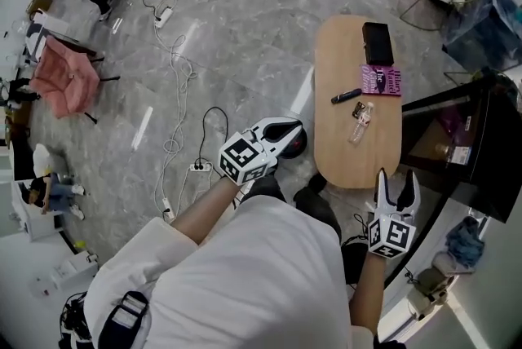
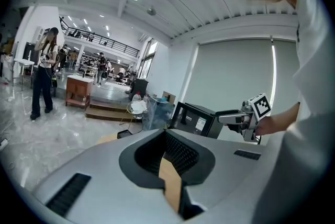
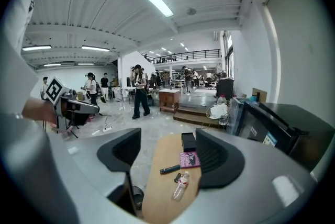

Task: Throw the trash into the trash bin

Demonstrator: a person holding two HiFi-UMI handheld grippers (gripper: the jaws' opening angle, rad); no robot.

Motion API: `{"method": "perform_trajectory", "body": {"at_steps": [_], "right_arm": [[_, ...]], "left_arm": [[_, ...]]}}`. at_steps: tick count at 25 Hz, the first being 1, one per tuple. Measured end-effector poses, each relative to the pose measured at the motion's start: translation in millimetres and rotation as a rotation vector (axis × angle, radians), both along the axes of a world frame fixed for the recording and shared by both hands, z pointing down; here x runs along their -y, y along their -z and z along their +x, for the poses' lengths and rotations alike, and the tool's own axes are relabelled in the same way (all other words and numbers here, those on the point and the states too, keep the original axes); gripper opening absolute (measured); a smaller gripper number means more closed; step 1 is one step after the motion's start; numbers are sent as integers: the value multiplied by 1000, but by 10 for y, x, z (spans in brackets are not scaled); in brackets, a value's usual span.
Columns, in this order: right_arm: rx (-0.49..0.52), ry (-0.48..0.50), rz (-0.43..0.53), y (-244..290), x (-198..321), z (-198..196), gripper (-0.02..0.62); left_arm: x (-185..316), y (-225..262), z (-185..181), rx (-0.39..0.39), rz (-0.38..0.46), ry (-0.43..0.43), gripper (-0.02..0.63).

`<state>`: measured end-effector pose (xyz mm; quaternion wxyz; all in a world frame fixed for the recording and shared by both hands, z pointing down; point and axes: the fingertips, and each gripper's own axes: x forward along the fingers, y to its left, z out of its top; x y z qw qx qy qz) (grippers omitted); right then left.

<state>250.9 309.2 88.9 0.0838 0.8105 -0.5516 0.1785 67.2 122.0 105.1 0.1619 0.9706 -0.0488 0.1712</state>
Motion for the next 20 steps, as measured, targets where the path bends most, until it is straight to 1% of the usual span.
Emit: {"method": "perform_trajectory", "body": {"at_steps": [1, 3, 10, 13, 20], "right_arm": [[14, 1, 2, -45, 0, 49, 357], [39, 8, 0, -133, 14, 136, 379], [108, 54, -47, -532, 203, 366, 379], [134, 70, -81, -727, 295, 451, 379], [199, 86, -159, -1228, 517, 598, 379]], "left_arm": [[-11, -27, 24, 4, -3, 9, 6], [-24, -80, 65, 12, -9, 26, 6], [22, -285, 192, 50, -11, 62, 6], [70, -387, 244, 68, -18, 76, 6], [174, -761, 336, 118, -31, 74, 6]]}}
